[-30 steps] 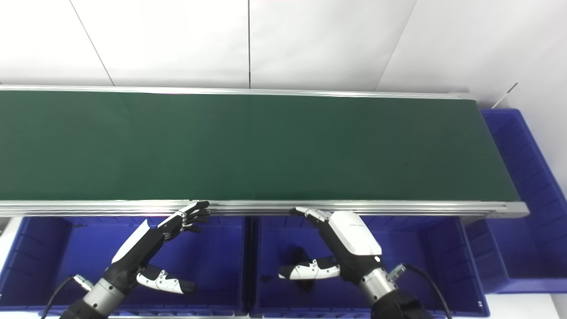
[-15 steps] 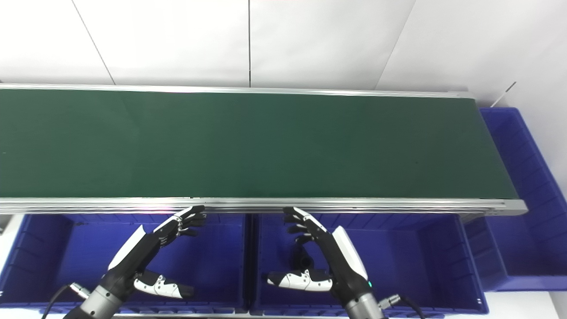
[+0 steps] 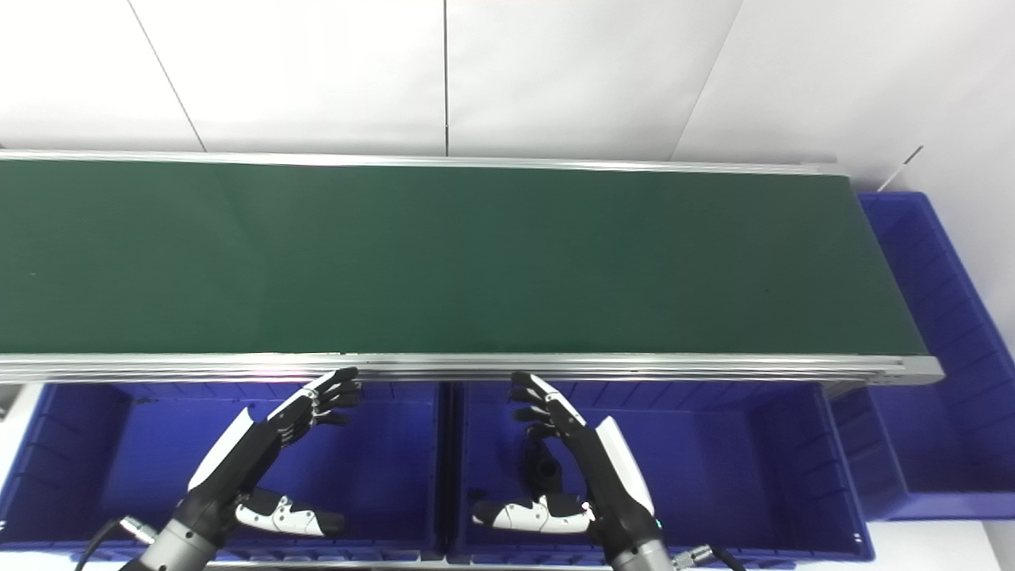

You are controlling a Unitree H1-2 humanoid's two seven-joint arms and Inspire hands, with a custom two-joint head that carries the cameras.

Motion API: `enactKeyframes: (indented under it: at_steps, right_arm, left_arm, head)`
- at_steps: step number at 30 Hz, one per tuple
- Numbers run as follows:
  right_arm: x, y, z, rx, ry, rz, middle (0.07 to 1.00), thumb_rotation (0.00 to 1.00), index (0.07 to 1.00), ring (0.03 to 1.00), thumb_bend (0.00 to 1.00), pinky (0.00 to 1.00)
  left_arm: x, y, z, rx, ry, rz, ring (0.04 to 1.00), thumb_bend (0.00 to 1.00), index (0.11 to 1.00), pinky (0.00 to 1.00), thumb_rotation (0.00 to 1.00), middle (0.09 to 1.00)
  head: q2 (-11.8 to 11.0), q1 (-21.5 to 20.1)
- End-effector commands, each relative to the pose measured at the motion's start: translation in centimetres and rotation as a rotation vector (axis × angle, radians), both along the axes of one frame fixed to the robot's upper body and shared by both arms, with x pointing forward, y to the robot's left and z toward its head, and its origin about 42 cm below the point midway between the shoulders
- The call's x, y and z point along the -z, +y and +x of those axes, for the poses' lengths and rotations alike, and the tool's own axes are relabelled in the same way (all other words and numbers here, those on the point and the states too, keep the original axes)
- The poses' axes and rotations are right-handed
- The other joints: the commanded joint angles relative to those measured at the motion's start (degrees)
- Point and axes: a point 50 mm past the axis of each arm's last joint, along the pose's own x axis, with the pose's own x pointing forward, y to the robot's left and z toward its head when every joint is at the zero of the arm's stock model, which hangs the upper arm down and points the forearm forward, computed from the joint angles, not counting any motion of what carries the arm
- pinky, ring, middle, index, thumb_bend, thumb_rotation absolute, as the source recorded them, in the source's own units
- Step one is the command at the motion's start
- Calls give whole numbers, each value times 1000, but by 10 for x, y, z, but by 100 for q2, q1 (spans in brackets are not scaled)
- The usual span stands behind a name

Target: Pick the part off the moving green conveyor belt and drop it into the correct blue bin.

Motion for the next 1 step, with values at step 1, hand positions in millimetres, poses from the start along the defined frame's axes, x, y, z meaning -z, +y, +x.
enactKeyframes:
  at_steps: [1]
  right_arm:
    - [-8,2,-2,21,-86,30,831,332,879,775,890,715]
  left_arm:
    - [-12,-1,3,-12,-74,-23,843,835,911,771,396,887]
  head:
    - [-44,5]
